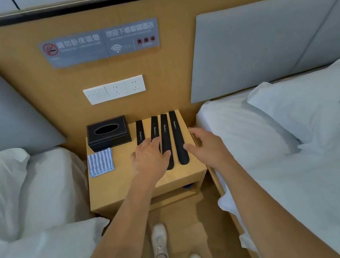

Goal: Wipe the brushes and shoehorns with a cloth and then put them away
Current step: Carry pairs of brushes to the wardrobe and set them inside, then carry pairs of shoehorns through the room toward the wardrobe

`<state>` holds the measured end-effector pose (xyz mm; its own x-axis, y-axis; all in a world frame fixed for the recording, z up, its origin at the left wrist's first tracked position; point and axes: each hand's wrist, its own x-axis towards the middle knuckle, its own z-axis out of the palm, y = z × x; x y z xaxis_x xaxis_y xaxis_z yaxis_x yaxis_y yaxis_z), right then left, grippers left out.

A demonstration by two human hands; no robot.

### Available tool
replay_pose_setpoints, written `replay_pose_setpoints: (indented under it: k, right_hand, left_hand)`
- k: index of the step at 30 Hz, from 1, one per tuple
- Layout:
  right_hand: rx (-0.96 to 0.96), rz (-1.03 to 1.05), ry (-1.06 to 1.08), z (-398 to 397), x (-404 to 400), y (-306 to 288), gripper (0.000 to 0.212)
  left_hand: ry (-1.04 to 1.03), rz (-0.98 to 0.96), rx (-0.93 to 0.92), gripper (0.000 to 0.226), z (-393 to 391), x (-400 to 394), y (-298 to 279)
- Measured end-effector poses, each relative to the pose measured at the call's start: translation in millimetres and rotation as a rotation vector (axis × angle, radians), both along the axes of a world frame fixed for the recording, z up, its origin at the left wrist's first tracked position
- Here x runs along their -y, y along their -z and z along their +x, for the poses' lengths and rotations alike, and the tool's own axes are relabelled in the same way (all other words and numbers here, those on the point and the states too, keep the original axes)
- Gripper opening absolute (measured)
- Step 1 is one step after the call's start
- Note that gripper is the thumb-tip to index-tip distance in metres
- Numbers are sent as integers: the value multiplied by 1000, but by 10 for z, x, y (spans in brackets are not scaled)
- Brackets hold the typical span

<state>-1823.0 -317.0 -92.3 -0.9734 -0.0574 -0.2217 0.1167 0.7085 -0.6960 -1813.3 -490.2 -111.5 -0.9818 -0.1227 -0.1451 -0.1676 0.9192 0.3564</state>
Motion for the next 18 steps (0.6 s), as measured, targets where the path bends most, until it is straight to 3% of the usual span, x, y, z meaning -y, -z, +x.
replay_pose_setpoints:
  k: [9, 15, 18]
  right_hand:
    - [290, 76, 80, -1027, 173, 949, 51]
    - [566, 141, 122, -1601, 347, 1785, 54]
    - [650, 205, 132, -1798, 414, 2148, 60]
  left_hand:
    - [-11, 32, 288, 57, -1129, 435, 972]
    - [-173, 286, 517, 65, -1763, 905, 1747]
    - [-220, 235, 596, 72, -1973, 1074, 2123]
